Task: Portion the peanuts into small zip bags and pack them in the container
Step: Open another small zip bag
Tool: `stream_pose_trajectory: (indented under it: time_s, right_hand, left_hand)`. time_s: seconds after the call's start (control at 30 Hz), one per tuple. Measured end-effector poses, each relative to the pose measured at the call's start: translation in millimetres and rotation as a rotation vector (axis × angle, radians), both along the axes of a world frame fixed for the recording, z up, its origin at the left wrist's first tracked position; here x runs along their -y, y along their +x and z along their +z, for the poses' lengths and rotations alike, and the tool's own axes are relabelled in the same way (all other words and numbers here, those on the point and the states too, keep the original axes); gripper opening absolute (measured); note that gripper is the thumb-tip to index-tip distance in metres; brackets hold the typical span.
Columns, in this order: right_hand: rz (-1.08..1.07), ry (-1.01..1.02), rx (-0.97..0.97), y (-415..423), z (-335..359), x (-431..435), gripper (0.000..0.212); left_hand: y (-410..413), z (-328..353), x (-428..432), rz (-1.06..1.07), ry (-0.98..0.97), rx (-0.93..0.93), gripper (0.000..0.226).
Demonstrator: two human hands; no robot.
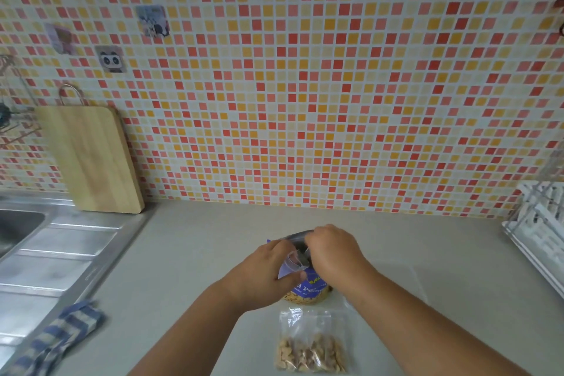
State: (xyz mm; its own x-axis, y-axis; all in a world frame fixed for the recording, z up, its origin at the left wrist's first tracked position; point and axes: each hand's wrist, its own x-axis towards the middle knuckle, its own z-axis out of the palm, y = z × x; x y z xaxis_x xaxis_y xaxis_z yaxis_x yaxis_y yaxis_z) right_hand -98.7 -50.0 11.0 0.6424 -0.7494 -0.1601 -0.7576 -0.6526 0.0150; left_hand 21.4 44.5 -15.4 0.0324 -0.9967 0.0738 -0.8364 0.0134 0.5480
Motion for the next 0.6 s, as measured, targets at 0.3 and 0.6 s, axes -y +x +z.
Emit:
stream_pose_trajectory:
  time_s: [0.3, 0.6]
  right_hand:
    - [-0.328, 0.184, 0.077, -0.2, -23.9, 23.9, 0.03]
    - [-0.456, 0.302, 0.198, -9.0, -35.9, 29.9, 0.03]
  left_hand:
    - [-2.0, 2.5, -1.1, 0.027, -0.001, -0.043, 0.034]
    - [-0.9, -0.5, 1.5, 0.073, 0.069, -0.035, 0.038]
